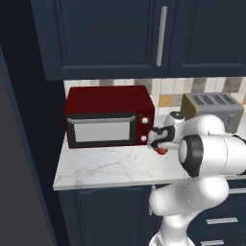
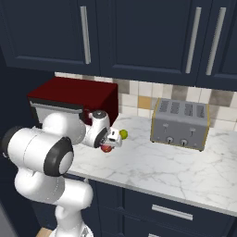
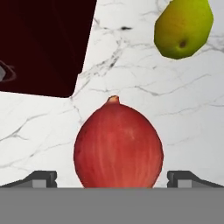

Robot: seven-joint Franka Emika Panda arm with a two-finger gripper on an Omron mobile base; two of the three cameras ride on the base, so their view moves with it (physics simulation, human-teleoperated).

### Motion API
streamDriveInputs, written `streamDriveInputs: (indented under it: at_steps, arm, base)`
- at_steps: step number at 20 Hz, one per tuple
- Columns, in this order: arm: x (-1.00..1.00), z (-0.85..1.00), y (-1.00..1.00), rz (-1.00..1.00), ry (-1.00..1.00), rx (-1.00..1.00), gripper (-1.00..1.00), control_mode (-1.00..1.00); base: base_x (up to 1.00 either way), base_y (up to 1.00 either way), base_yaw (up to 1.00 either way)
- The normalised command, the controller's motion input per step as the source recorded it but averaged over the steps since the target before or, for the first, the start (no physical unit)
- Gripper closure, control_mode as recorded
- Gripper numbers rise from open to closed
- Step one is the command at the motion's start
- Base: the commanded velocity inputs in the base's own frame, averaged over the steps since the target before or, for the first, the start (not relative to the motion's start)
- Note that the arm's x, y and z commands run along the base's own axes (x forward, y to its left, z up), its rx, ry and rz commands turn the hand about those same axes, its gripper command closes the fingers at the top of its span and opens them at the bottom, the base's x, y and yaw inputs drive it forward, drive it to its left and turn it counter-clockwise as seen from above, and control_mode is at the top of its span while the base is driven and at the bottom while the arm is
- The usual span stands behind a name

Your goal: Place the liquor on the top shelf of the fridge to keep it out of children's reach, and place the onion and pear on lower shelves for easy access.

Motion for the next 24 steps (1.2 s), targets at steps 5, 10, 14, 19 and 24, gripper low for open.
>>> streamDriveInputs:
  at_steps: [5, 10, 14, 19, 24]
  arm:
    - [0.18, -0.16, 0.00, 0.00, 0.00, 0.00, -1.00, -1.00]
    - [0.02, -0.15, -0.01, 0.00, 0.00, 0.00, -1.00, -1.00]
    - [0.00, -0.13, -0.06, 0.00, 0.00, 0.00, -1.00, -1.00]
    - [-0.01, -0.12, -0.12, 0.00, 0.01, 0.00, -1.00, -1.00]
    - [-0.05, -0.13, -0.12, 0.00, 0.01, 0.00, -1.00, -1.00]
  base:
    - [0.00, 0.00, 0.00]
    - [0.00, 0.00, 0.00]
    - [0.00, 0.00, 0.00]
    - [0.00, 0.00, 0.00]
    - [0.00, 0.00, 0.00]
